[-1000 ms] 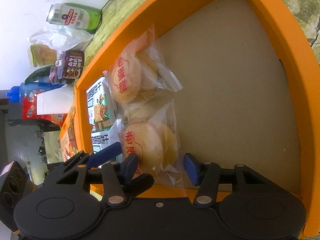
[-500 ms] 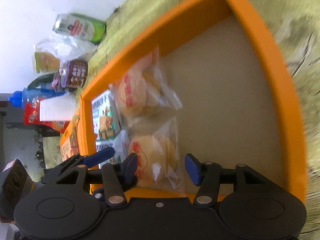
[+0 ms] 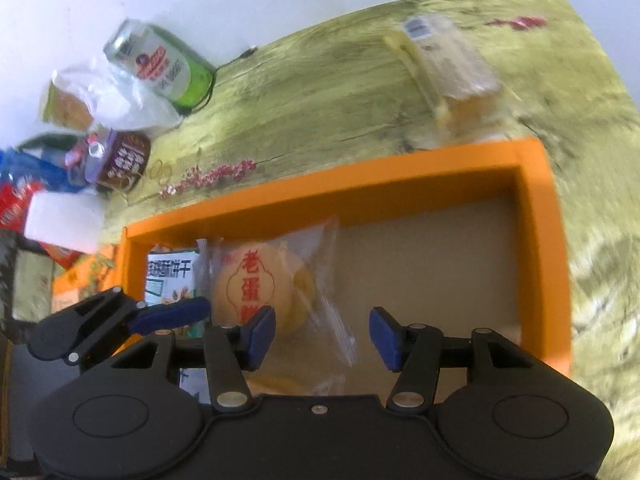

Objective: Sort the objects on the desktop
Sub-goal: 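Lift the open right tool out of the tray toward the cream biscuit packet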

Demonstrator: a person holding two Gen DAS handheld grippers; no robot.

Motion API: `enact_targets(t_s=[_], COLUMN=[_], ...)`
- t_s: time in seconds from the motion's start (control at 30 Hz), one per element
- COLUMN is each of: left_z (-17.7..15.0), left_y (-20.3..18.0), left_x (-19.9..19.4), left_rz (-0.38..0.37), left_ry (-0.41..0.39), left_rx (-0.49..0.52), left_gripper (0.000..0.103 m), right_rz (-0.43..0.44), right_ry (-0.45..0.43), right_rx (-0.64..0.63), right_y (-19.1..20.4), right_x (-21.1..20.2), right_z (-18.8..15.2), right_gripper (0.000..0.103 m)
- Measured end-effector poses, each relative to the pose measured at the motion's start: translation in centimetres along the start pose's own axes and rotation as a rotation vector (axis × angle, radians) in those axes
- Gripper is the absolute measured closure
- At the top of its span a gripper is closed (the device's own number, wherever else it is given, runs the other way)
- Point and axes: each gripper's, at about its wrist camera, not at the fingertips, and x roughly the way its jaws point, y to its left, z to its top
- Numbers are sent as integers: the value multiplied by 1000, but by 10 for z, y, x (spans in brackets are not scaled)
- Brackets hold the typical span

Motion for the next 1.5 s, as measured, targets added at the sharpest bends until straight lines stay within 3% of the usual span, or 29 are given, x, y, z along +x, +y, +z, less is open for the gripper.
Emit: enact_targets(t_s=[0.17, 0.47, 0.67, 0.83, 1.5], left_z=[-3, -6, -12, -16, -14], left_y=[-1, 0, 9, 15, 21], left_x=[5, 2, -6, 4, 11], left_rz=[-17, -26, -12, -21, -33], left_ry=[-17, -27, -29, 5, 7], left_rx=[34, 32, -19, -33, -57], left_gripper=[14, 16, 15, 14, 13], right_rz=[-38, -57, 17, 66, 74], right_ry=[25, 33, -10, 17, 15], right_rx=[-18, 3, 101, 165, 209], right_y=[8, 10, 1, -3, -5], right_x=[17, 16, 4, 17, 22], right_z=[4, 2, 8, 10, -1], right_gripper=[50, 49, 49, 47, 46])
